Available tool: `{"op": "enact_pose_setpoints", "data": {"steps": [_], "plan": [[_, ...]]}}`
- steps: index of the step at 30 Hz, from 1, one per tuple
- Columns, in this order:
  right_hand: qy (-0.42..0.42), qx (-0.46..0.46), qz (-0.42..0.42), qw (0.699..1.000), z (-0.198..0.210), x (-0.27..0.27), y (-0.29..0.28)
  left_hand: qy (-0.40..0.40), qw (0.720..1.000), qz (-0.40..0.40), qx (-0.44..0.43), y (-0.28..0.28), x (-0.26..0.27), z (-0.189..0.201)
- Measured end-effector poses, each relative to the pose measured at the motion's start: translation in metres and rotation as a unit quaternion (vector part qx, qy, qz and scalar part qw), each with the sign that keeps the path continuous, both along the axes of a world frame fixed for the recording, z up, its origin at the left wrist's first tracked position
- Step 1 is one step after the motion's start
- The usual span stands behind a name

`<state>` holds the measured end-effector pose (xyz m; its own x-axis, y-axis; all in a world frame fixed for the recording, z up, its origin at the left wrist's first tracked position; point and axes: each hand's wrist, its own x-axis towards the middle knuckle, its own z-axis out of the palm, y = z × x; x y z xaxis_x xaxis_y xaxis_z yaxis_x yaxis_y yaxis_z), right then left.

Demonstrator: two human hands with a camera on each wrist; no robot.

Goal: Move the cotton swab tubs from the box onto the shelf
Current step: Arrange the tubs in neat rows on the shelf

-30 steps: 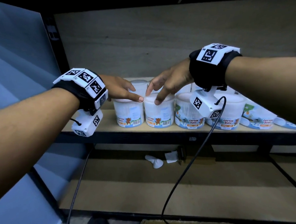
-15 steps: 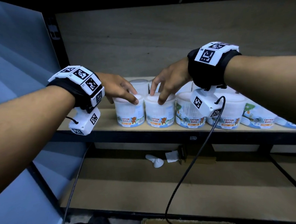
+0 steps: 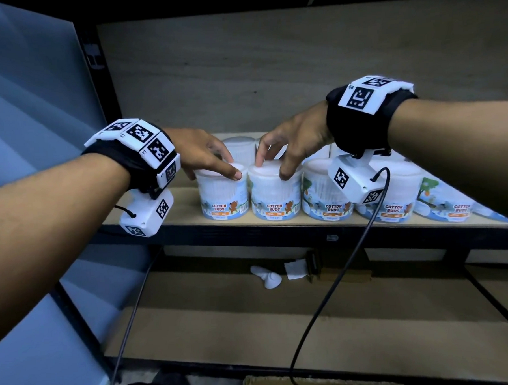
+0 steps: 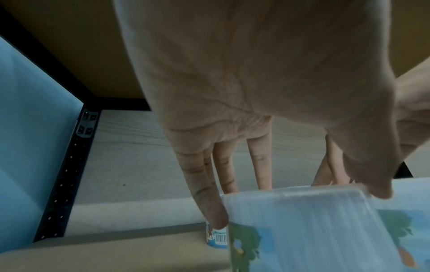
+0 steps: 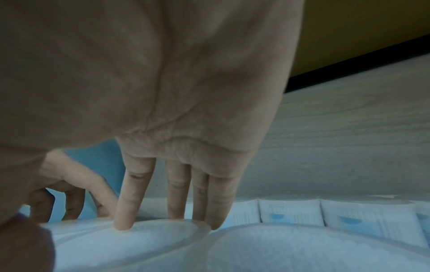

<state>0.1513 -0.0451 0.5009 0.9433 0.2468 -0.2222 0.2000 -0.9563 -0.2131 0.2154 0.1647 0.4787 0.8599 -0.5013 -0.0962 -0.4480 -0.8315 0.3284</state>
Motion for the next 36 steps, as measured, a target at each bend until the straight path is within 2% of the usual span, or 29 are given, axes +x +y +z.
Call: {"op": "enact_pose_setpoints", "data": {"steps": [10,17,27,36], "plan": [[-0.004,-0.002,0.0,1.0,0.001,-0.003,-0.005,-0.008,1.0,-0.007,0.004,0.004,-0.004,-0.004],[-0.038,0.063,-0.033,0.997,0.007,-0.002,-0.035,-0.08,0.996,-0.025,0.04,-0.008,-0.012,0.005],[-0.115,-0.002,-0.056,0.992,0.042,-0.03,-0.14,-0.166,0.971,-0.171,-0.015,-0.083,-0.026,0.042],[-0.119,-0.042,-0.167,0.978,0.054,-0.062,-0.269,-0.188,0.944,-0.27,-0.001,-0.204,-0.02,0.067]]}}
